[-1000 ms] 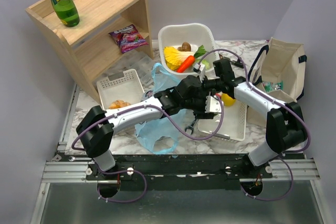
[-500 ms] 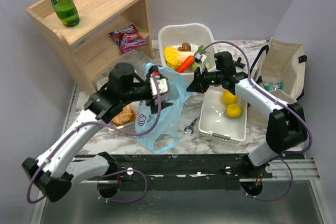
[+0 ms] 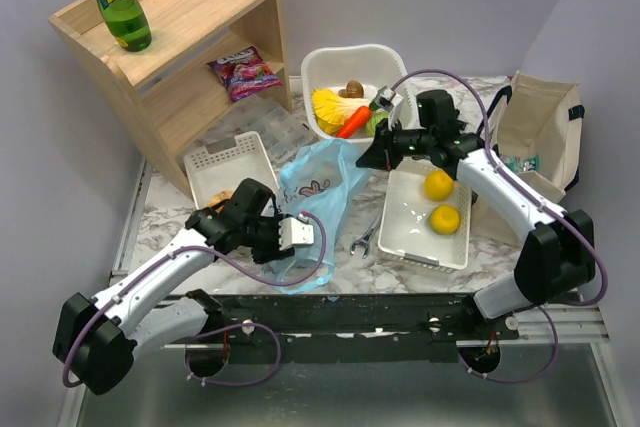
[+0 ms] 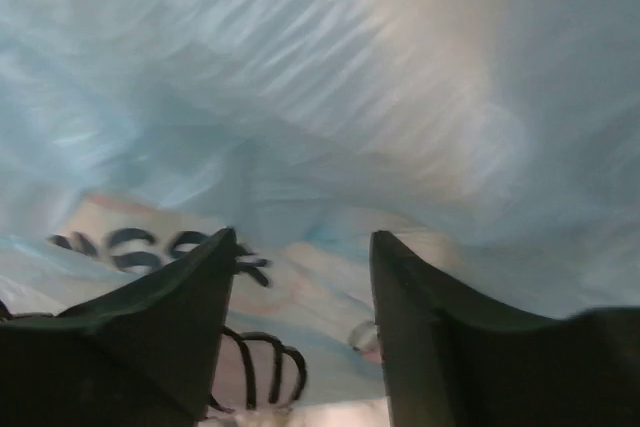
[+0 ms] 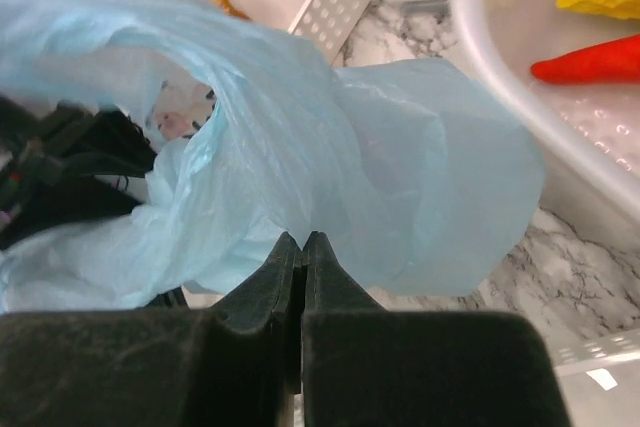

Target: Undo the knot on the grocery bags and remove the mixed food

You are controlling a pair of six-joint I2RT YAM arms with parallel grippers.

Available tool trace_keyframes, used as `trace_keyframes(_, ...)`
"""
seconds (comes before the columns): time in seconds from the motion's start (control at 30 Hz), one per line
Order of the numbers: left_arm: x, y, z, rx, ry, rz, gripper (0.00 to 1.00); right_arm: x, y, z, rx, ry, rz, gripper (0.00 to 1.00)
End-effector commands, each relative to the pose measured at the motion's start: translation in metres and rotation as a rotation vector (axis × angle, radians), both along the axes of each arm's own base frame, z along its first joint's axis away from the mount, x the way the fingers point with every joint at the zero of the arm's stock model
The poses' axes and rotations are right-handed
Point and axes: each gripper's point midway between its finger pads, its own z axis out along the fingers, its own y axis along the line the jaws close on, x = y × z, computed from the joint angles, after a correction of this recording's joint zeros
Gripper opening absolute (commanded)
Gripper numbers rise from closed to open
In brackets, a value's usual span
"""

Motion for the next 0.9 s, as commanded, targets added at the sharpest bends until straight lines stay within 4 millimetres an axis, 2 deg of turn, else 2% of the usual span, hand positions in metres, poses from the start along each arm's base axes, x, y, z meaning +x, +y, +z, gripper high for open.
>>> trace_keyframes(0.0,-0.008,-0.021,0.055,-0.177,-0.145,-0.166,0.25,-0.034,-0.007,0.02,0.029,-0.149,0.123,0.01)
trace_keyframes(0.03,-0.013,-0.024,0.063,-0.217,-0.157,-0.184,0.07,-0.038,-0.009,0.016,0.018,-0.181,0.131,0.01)
trace_keyframes(0.07,-0.014,-0.027,0.071,-0.243,-0.174,-0.181,0.0,-0.04,-0.013,0.009,-0.003,-0.206,0.129,0.01)
trace_keyframes(0.2,-0.001,-0.032,0.104,-0.273,-0.231,-0.124,0.0,-0.043,-0.023,-0.013,-0.092,-0.258,0.15,0.01)
trace_keyframes(0.33,0.026,-0.032,0.154,-0.329,-0.417,-0.061,0.0,-0.038,-0.025,0.007,-0.084,-0.4,0.149,0.01)
trace_keyframes(0.4,0.039,-0.028,0.17,-0.335,-0.465,0.02,0.0,-0.038,-0.025,0.023,-0.067,-0.5,0.15,0.01)
trace_keyframes(0.43,0.051,-0.022,0.175,-0.332,-0.464,0.123,0.13,-0.039,-0.026,0.028,-0.065,-0.545,0.155,0.01)
trace_keyframes(0.5,0.072,-0.005,0.171,-0.324,-0.431,0.319,0.57,-0.042,-0.028,0.035,-0.073,-0.635,0.17,0.01)
trace_keyframes(0.6,0.088,0.017,0.156,-0.382,-0.344,0.557,0.94,-0.051,-0.031,0.043,-0.08,-0.745,0.202,0.01)
trace_keyframes(0.63,0.086,0.015,0.147,-0.395,-0.304,0.572,0.98,-0.054,-0.031,0.043,-0.075,-0.769,0.217,0.01)
trace_keyframes(0.7,0.079,0.002,0.138,-0.442,-0.207,0.559,0.98,-0.061,-0.029,0.047,-0.057,-0.811,0.247,0.01)
trace_keyframes(0.87,0.085,-0.031,0.133,-0.533,0.016,0.588,0.98,-0.069,-0.028,0.049,-0.059,-0.868,0.293,0.01)
